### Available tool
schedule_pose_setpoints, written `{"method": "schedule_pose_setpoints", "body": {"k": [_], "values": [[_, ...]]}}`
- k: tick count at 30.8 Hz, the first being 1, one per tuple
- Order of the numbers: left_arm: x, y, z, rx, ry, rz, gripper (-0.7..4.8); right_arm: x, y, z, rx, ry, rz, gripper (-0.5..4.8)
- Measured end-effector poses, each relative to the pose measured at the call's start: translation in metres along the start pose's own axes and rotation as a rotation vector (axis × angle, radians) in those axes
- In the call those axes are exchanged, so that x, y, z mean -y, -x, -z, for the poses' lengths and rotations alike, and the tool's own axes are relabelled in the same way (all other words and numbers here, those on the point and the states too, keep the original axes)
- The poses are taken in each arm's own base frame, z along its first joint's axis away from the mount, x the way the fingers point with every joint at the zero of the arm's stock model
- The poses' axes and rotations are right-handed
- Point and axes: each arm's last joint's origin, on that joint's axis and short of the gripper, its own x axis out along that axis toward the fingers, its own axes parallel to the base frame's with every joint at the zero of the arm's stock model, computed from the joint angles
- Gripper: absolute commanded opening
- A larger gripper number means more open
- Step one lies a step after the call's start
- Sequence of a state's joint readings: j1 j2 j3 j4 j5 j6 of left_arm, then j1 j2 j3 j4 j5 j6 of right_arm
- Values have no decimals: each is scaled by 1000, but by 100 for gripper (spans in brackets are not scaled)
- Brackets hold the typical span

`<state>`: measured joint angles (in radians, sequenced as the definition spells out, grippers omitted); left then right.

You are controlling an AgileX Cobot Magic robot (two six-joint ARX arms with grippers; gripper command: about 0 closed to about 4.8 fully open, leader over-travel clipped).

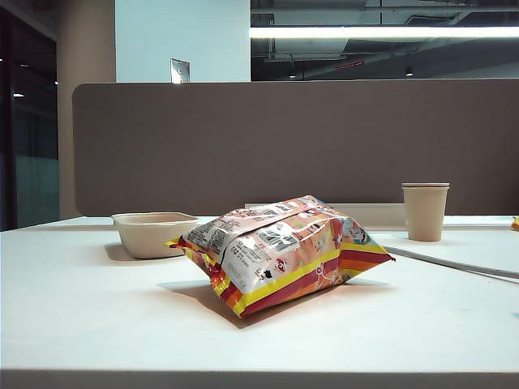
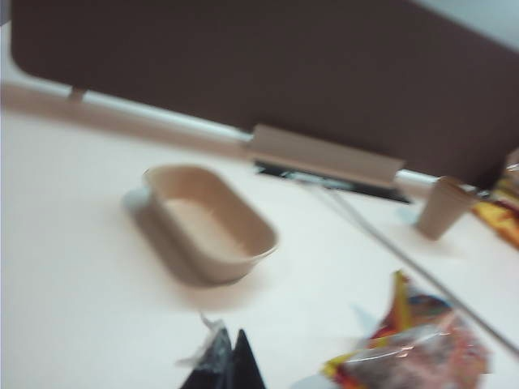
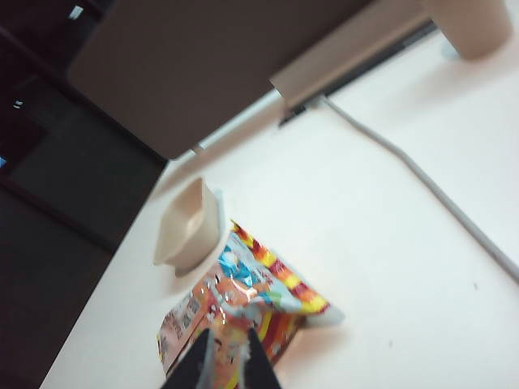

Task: Pick up a bag of chips and put them in the box.

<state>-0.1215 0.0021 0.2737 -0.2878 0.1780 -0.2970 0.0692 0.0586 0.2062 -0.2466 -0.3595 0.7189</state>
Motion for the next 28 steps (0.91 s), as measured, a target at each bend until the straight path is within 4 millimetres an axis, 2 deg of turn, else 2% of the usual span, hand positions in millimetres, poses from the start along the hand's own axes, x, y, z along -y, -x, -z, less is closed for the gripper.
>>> {"method": "schedule_pose_setpoints", "body": {"k": [2, 6, 10, 14, 20, 24, 28], "values": [[5, 6, -11, 12, -4, 35, 4, -5, 1, -5, -29, -20, 24, 76], [16, 13, -32, -31, -21, 113, 89, -17, -2, -18, -102, -52, 59, 96], [25, 13, -51, -126, -33, 200, 89, -29, -13, -30, -199, -62, 36, 99], [31, 2, -69, -201, -18, 290, 89, -46, -27, -43, -287, -20, -12, 100], [34, -25, -91, -315, -36, 332, 89, -68, -55, -46, -431, 48, -82, 120], [32, -50, -96, -452, -32, 354, 89, -83, -77, -37, -527, 115, -93, 158], [27, -76, -94, -575, -6, 354, 89, -96, -97, -27, -592, 182, -79, 164]]}}
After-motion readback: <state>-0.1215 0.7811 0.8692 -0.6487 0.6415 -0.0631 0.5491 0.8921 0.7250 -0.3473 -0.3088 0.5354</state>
